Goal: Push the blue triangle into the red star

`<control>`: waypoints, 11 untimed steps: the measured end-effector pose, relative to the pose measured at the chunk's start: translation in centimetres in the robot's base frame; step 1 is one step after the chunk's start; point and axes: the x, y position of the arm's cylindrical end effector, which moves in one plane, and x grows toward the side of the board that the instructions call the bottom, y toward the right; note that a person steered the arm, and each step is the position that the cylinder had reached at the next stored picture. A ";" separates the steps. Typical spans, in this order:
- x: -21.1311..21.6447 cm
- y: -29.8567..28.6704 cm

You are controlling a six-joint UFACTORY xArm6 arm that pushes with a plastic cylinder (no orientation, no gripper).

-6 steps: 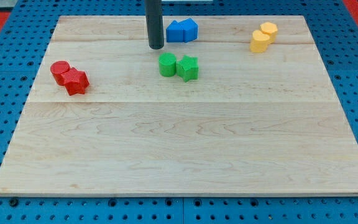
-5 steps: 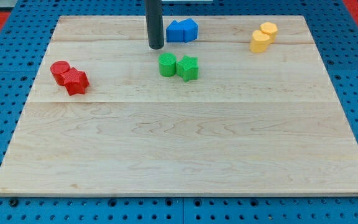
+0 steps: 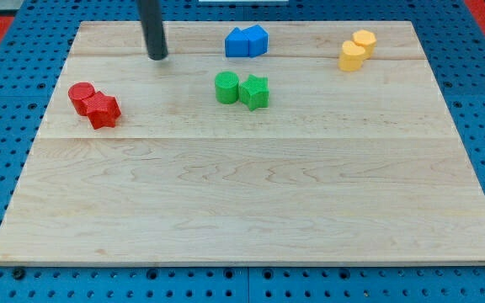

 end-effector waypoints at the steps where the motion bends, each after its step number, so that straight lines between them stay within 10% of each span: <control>1: -2.6 -2.5; 7: -7.1 15.7; 11: 4.6 8.8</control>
